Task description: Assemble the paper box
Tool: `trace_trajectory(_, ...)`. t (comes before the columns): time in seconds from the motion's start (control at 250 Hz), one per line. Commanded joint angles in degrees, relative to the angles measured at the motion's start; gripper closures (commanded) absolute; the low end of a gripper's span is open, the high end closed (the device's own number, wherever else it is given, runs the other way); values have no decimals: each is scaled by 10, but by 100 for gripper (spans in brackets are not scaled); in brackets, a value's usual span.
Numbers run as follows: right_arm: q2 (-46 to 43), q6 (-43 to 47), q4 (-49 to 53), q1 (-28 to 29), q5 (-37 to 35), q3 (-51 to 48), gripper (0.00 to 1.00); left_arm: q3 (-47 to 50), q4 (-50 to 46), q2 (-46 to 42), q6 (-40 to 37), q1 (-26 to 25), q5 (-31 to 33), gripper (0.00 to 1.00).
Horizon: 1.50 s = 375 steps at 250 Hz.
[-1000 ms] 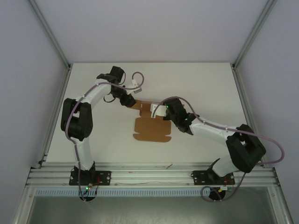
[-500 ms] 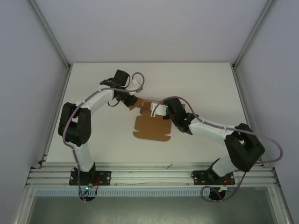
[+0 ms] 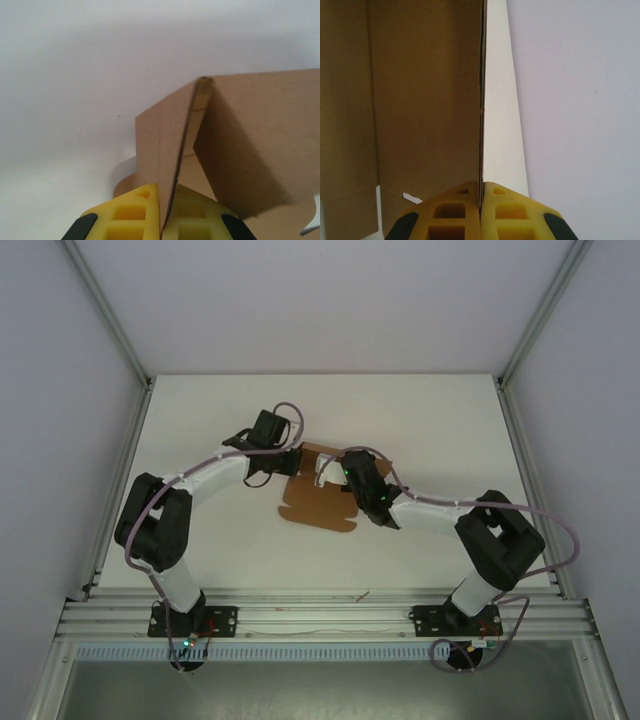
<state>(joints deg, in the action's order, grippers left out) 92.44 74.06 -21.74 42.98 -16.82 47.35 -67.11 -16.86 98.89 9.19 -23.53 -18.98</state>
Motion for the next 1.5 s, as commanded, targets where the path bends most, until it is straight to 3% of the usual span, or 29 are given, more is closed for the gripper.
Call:
trace_trajectory(0.0, 5, 0, 14, 4, -3, 11, 100, 7, 74, -30, 64, -23, -8, 99)
trace_trajectory(0.128, 5, -3, 21, 1, 8, 8, 100, 25, 108, -28, 99, -28, -6, 86)
trace_trajectory(0.292, 3, 17, 18, -4, 13, -5, 100, 35, 100, -16, 117, -29, 25, 85)
trace_trajectory(0.368, -4, 27, 16, -10, 17, -16, 100, 47, 86, -27, 109, -29, 35, 78)
trace_trajectory(0.46, -12, 28, 36, -15, 9, -18, 100, 73, 81, -56, 106, -28, 50, 52)
trace_trajectory(0.608, -25, 38, 31, -18, 9, -32, 100, 91, 67, -102, 114, -26, 74, 29)
trace_trajectory(0.7, -23, 45, 25, -18, 14, -34, 100, 99, 65, -129, 111, -25, 87, 1)
trace_trajectory(0.859, -10, 78, -5, -18, 13, -37, 100, 70, 15, -153, 140, 23, 168, 0)
trace_trajectory(1.071, -13, 91, -17, -18, 29, -38, 100, 7, 12, -68, 148, 149, 107, 0)
trace_trajectory(1.287, -14, 83, -34, -17, 24, -40, 100, -55, 7, 41, 94, 144, 8, 1)
trace_trajectory(1.495, 1, 68, -48, -18, 12, -44, 100, -20, 27, 61, 64, 96, -49, 19)
